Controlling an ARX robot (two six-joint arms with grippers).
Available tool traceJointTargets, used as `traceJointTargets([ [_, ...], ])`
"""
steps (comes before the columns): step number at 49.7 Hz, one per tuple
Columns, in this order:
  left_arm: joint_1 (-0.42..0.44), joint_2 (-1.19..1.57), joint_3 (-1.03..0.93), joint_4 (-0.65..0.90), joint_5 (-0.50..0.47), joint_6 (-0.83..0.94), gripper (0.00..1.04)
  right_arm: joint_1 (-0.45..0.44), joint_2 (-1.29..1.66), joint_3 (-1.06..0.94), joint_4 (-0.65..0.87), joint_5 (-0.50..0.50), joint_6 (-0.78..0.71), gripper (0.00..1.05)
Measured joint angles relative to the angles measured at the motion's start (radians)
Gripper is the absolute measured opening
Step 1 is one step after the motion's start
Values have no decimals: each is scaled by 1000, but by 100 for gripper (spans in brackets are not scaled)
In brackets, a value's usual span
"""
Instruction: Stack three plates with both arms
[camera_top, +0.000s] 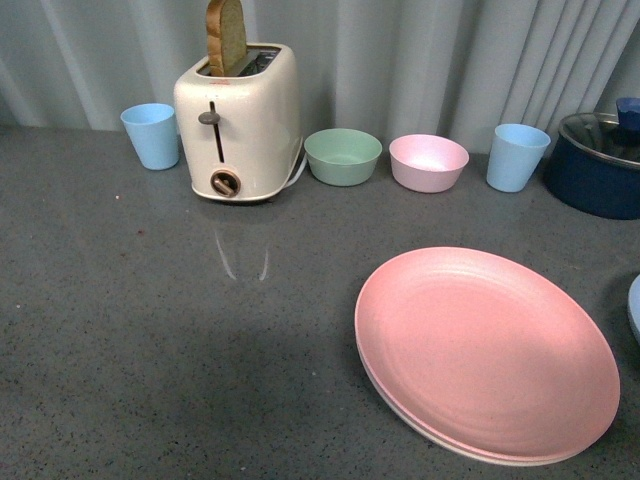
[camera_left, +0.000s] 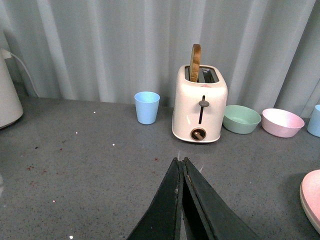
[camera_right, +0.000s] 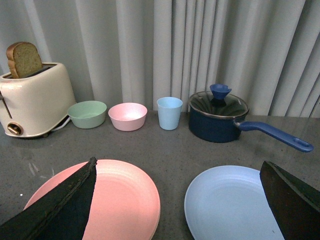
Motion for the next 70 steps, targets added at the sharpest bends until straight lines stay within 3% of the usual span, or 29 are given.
traceJointTargets([
  [16,0,-109,0,-109,0,0,4,0,0,0,0,0,0,97],
  [20,0,-241,0,-270,2,0,4,0,0,0,0,0,0,97],
  [30,0,-272,0,-280,2,0,4,0,0,0,0,0,0,97],
  [51,0,-272,0,-280,2,0,78,0,0,0,0,0,0,97],
  [55,0,-272,0,-280,2,0,97,0,0,0,0,0,0,97],
  [70,0,-272,0,-280,2,1,98,0,0,0,0,0,0,97],
])
